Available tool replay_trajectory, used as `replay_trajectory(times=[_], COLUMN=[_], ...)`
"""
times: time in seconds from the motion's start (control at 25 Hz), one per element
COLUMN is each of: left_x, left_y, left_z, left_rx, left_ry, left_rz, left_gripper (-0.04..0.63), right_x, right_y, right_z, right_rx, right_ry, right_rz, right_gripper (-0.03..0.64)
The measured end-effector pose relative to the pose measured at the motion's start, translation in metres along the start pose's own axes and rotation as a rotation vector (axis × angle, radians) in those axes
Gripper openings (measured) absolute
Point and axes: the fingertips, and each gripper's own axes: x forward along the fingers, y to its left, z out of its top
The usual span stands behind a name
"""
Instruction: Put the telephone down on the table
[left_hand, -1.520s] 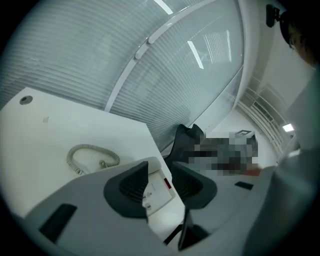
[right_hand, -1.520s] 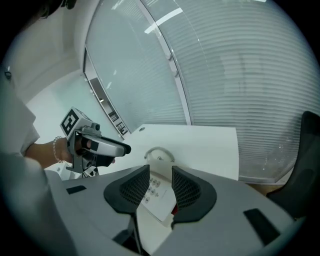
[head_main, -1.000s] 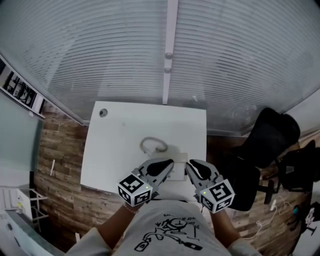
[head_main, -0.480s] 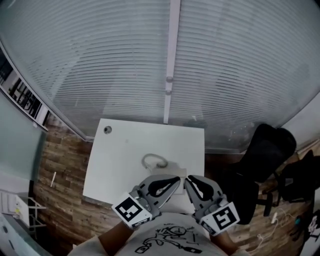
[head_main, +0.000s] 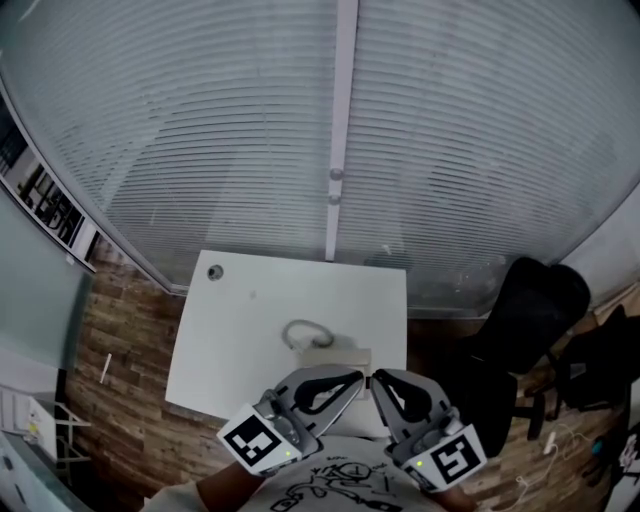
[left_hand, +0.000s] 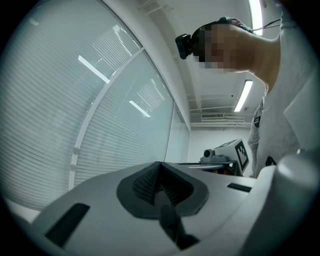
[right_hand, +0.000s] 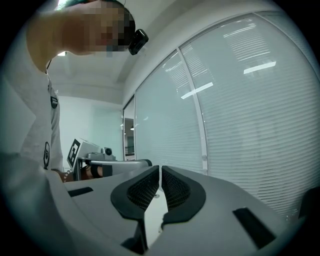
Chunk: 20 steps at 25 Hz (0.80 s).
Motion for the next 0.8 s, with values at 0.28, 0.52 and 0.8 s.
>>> replay_trajectory(times=[0.28, 0.52, 0.8], left_x=[-0.002, 0.001, 0.002], left_y=[0.004, 0.011, 0.017], left_z=[-0.002, -0.005, -0.008], left_rx=[-0.01, -0.021, -0.045], left_ry=[0.01, 0.02, 0.022], left_rz=[0.015, 0.028, 0.029], left_gripper=[0.002, 0.002, 0.002], right_x=[0.003, 0.007, 0.01], right_y=[-0.001, -0.005, -0.007], right_z=[-0.004, -0.004, -0.005], right_rx=[0.006, 0.009, 0.003], right_ry=[0.013, 0.018, 0.022], right_rz=[-0.004, -0.003, -0.006], right_gripper=[0.043, 0.043, 0.043])
